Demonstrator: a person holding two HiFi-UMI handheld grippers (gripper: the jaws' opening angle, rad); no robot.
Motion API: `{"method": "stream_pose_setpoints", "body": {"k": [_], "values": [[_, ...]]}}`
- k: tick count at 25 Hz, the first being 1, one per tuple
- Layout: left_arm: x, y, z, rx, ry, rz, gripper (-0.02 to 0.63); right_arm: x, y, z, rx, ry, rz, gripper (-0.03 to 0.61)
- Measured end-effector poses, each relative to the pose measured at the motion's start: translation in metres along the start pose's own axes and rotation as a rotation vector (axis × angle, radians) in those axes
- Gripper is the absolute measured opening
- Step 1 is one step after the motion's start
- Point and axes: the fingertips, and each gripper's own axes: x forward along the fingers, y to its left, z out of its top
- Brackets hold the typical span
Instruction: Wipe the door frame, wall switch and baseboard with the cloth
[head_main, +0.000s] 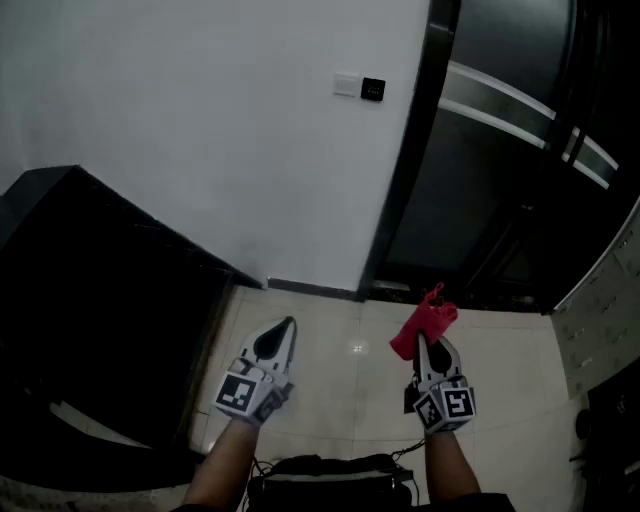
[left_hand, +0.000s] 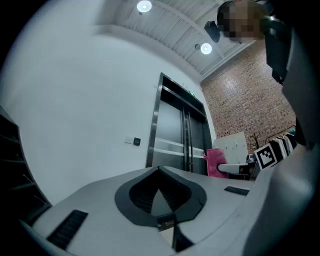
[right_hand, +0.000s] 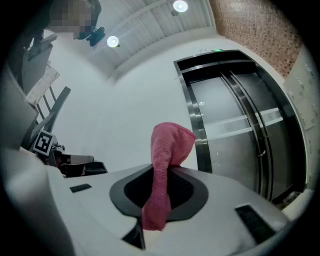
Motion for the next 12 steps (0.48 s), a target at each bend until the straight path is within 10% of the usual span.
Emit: {"method": "stream_pose_setpoints", "body": {"k": [12], "values": [[-0.03, 0.108, -0.007, -0.048, 0.072, 0.089, 0.003, 0.034, 0.057, -0.049, -0.004, 0.06, -0.029, 0.058]]}}
